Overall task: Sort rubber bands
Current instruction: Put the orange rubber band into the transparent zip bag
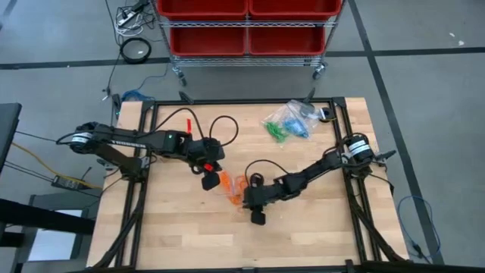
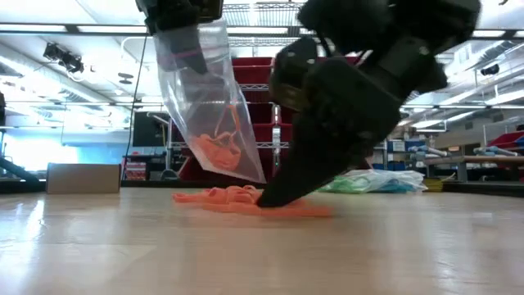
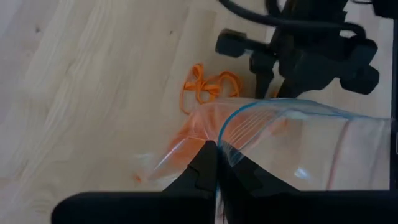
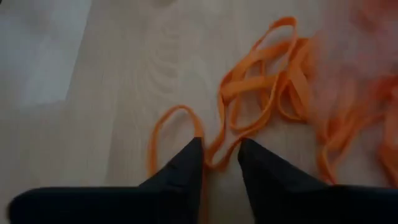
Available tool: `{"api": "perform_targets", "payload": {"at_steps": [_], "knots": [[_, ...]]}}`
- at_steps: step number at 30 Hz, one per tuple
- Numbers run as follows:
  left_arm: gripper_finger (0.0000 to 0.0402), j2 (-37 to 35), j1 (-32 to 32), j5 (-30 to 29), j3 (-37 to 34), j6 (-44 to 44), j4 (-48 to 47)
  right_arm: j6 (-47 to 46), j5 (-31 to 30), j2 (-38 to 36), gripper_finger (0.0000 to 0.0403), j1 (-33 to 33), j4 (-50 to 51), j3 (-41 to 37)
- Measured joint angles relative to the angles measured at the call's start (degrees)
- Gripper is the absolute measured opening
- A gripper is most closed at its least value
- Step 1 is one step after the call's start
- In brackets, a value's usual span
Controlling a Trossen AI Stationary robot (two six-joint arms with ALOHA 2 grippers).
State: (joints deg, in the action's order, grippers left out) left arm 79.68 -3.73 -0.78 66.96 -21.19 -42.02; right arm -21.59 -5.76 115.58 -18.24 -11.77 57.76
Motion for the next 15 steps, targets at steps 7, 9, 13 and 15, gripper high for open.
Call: {"api": "perform_targets", "payload": {"at_steps": [7, 9, 13, 15], "knots": [[0.0017, 0.00, 0.00, -0.01, 0.00, 1.34, -0.27, 2.51, 2.65, -2.37, 0.0003, 0.19, 4.69, 1.16], [0.0017, 0.00, 0.00, -0.02, 0.00, 1.40, -0.18, 3.14, 2.67, -4.02, 0.0001, -0.06, 6.78, 0.94], [0.0017, 0.00, 0.00, -0.02, 0.00, 1.44, -0.23, 4.73, -0.89, -9.98, 0.0001, -1.01, 9.63, 0.93], [0.0017, 0.00, 0.00, -0.02, 0.00, 1.44, -0.29, 5.29, -3.12, -13.28, 0.0001, -1.63, 11.12, 1.00]]}}
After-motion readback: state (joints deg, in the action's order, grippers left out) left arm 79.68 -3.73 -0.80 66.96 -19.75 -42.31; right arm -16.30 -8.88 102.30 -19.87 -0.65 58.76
